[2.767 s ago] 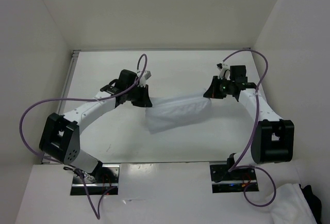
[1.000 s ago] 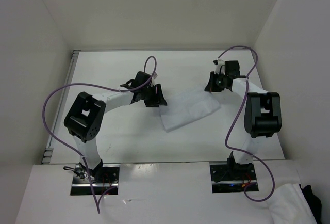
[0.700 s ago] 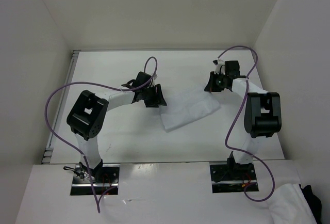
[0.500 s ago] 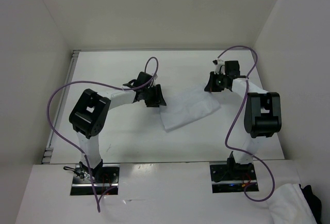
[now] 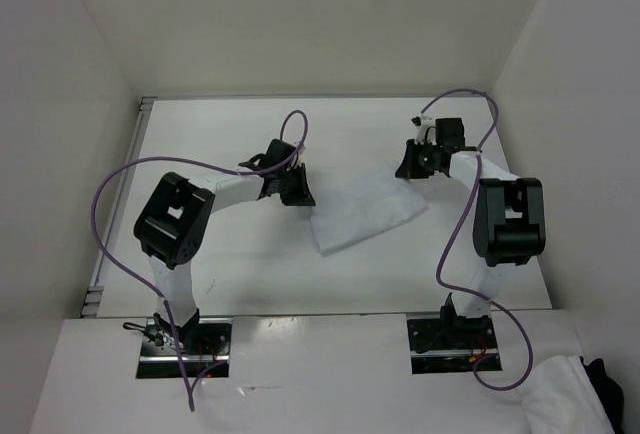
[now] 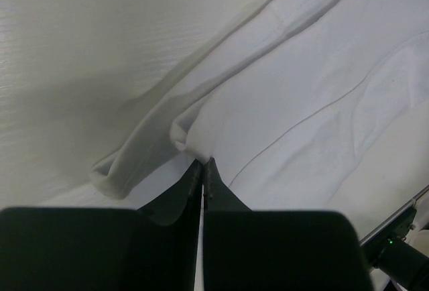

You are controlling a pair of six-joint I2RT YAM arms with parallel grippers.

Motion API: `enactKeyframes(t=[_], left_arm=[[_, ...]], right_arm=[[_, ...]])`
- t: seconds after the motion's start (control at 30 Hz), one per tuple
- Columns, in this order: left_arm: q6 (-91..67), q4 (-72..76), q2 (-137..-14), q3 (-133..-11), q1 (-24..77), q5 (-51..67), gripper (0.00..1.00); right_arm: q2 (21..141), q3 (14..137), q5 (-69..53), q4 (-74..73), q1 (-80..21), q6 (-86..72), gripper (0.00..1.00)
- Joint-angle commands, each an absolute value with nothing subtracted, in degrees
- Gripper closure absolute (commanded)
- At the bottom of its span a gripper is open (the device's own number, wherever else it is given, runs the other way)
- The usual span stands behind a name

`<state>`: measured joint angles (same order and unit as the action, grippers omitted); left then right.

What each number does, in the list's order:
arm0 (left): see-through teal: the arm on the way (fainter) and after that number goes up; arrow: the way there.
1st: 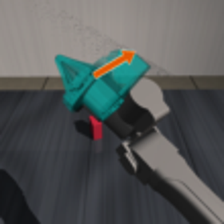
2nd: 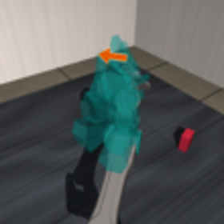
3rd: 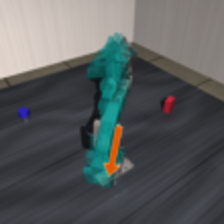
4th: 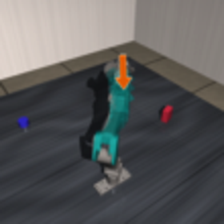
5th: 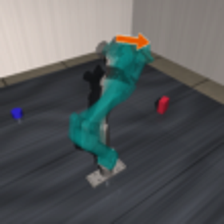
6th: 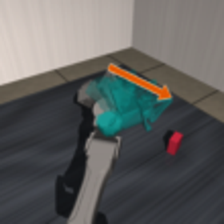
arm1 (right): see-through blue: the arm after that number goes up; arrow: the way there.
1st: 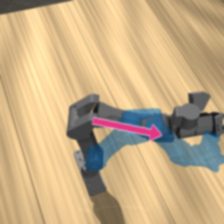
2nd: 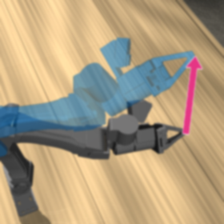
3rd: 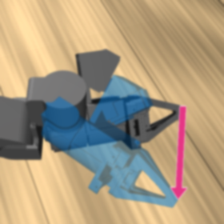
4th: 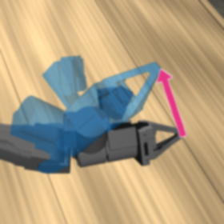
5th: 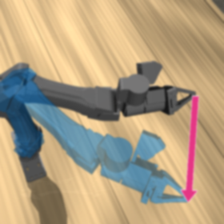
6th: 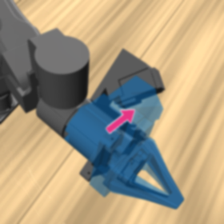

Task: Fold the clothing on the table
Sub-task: Fold the skirt

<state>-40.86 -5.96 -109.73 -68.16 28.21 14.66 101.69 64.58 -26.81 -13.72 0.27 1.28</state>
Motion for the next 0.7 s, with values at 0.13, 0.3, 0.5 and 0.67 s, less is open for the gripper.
enactKeyframes(t=[0.13, 0.3, 0.5, 0.67], left_arm=[[-40.2, -5.3, -101.3, -69.3, 29.2, 11.4, 1.0], [-39.0, -7.6, -97.5, -69.3, 30.9, 8.7, 1.0], [-39.0, -7.6, -94.5, -66.5, 32.1, 7.7, 1.0], [-39.0, -8.1, -91.3, -65.8, 32.1, 6.2, 1.0]], right_arm=[[100.0, 68.2, -31.8, -13.4, 0.6, 5.3, 1.0], [99.5, 68.7, -34.5, -14.0, 0.6, 7.6, 1.0], [100.0, 68.7, -36.0, -13.3, 0.6, 6.6, 1.0], [99.5, 68.7, -40.9, -11.3, 0.6, 6.1, 1.0]])
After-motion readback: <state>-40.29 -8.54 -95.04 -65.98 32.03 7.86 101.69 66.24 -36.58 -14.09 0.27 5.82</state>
